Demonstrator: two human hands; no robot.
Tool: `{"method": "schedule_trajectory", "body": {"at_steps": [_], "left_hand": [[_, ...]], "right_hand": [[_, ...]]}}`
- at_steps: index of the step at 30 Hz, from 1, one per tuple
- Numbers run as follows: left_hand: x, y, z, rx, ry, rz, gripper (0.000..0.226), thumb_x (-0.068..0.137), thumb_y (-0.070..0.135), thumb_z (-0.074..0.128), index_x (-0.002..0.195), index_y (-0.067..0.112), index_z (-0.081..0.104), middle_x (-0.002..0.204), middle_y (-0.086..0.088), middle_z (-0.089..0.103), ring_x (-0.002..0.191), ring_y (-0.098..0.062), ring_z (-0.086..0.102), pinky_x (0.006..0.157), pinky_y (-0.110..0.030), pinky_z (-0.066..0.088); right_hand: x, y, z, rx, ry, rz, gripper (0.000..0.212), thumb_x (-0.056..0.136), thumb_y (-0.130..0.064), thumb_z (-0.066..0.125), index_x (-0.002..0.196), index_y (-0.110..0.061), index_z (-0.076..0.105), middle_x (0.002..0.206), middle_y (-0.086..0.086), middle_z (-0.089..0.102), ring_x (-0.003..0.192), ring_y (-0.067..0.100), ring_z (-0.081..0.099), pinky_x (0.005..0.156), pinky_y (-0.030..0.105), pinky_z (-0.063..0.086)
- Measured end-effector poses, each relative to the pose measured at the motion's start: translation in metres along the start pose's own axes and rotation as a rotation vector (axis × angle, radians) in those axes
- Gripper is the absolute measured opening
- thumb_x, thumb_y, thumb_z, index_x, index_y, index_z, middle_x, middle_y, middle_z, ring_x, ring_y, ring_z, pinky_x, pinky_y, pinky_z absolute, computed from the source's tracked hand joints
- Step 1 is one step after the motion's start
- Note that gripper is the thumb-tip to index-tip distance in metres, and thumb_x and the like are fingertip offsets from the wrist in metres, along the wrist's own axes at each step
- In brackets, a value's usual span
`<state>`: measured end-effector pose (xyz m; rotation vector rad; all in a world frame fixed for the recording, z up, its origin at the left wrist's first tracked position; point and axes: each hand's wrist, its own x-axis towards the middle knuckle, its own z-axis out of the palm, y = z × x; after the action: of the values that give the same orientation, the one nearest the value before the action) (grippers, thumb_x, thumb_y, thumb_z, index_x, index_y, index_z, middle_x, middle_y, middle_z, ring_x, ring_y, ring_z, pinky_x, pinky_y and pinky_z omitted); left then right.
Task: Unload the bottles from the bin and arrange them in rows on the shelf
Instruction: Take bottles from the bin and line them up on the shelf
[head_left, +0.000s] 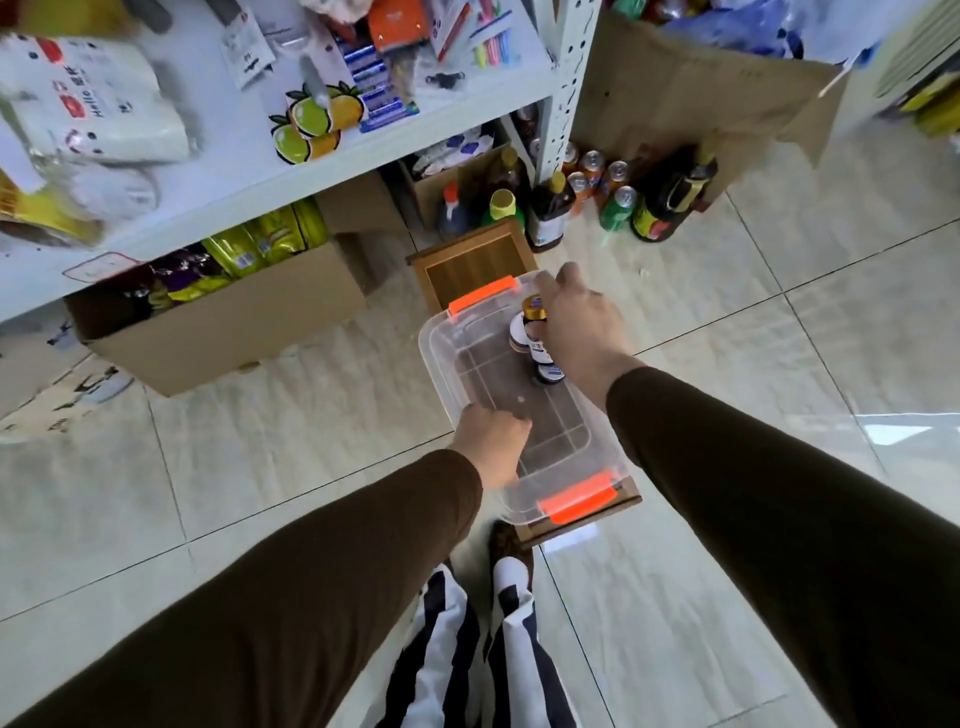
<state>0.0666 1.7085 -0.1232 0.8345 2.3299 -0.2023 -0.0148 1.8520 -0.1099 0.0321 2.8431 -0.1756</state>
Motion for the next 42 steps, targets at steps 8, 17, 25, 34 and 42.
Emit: {"method": "schedule_trajectory", "body": {"at_steps": [8, 17, 25, 34, 42], "left_hand": [[0.015, 0.009, 0.012, 0.074, 0.013, -0.065, 0.023, 0.086, 0.009, 0.06, 0.108, 0.018, 0.061, 0.098, -0.002, 0.07, 0.094, -0.026, 0.069, 0.07, -0.03, 0.037], [0.009, -0.008, -0.001, -0.178, 0.163, -0.006, 0.054, 0.088, 0.013, 0.061, 0.139, 0.012, 0.042, 0.106, -0.006, 0.068, 0.096, -0.029, 0.067, 0.067, -0.032, 0.046], [-0.037, -0.064, -0.078, -0.732, 0.149, -0.091, 0.04, 0.083, 0.029, 0.074, 0.114, 0.026, 0.05, 0.107, 0.003, 0.059, 0.093, -0.018, 0.061, 0.076, -0.033, 0.053], [-0.132, -0.13, -0.215, -1.108, 0.33, -0.124, 0.037, 0.08, 0.031, 0.08, 0.11, 0.03, 0.059, 0.112, 0.008, 0.065, 0.108, -0.013, 0.061, 0.095, -0.032, 0.047], [-0.24, -0.155, -0.329, -1.186, 0.533, -0.003, 0.034, 0.083, 0.033, 0.077, 0.112, 0.024, 0.062, 0.107, 0.006, 0.062, 0.1, -0.012, 0.059, 0.101, -0.043, 0.048]], "right_hand": [[0.009, -0.001, 0.014, -0.127, 0.019, -0.097, 0.055, 0.079, -0.021, 0.077, 0.128, -0.015, 0.052, 0.118, 0.011, 0.049, 0.072, 0.033, 0.067, 0.05, 0.031, 0.038], [0.005, 0.002, 0.003, 0.032, -0.051, -0.131, 0.058, 0.088, -0.023, 0.068, 0.136, -0.01, 0.038, 0.121, 0.016, 0.051, 0.092, 0.044, 0.065, 0.062, 0.038, 0.04], [-0.017, 0.021, -0.081, 0.475, -0.06, -0.051, 0.037, 0.086, -0.024, 0.071, 0.12, -0.025, 0.056, 0.113, 0.005, 0.054, 0.099, 0.03, 0.058, 0.083, 0.039, 0.051], [-0.046, -0.006, -0.239, 0.802, -0.001, -0.151, 0.038, 0.089, -0.031, 0.069, 0.125, -0.029, 0.06, 0.106, -0.005, 0.064, 0.093, 0.017, 0.062, 0.075, 0.02, 0.045], [-0.08, -0.055, -0.369, 0.856, 0.038, -0.334, 0.045, 0.095, -0.031, 0.064, 0.138, -0.026, 0.054, 0.118, 0.005, 0.064, 0.093, 0.014, 0.061, 0.093, 0.044, 0.055]]}}
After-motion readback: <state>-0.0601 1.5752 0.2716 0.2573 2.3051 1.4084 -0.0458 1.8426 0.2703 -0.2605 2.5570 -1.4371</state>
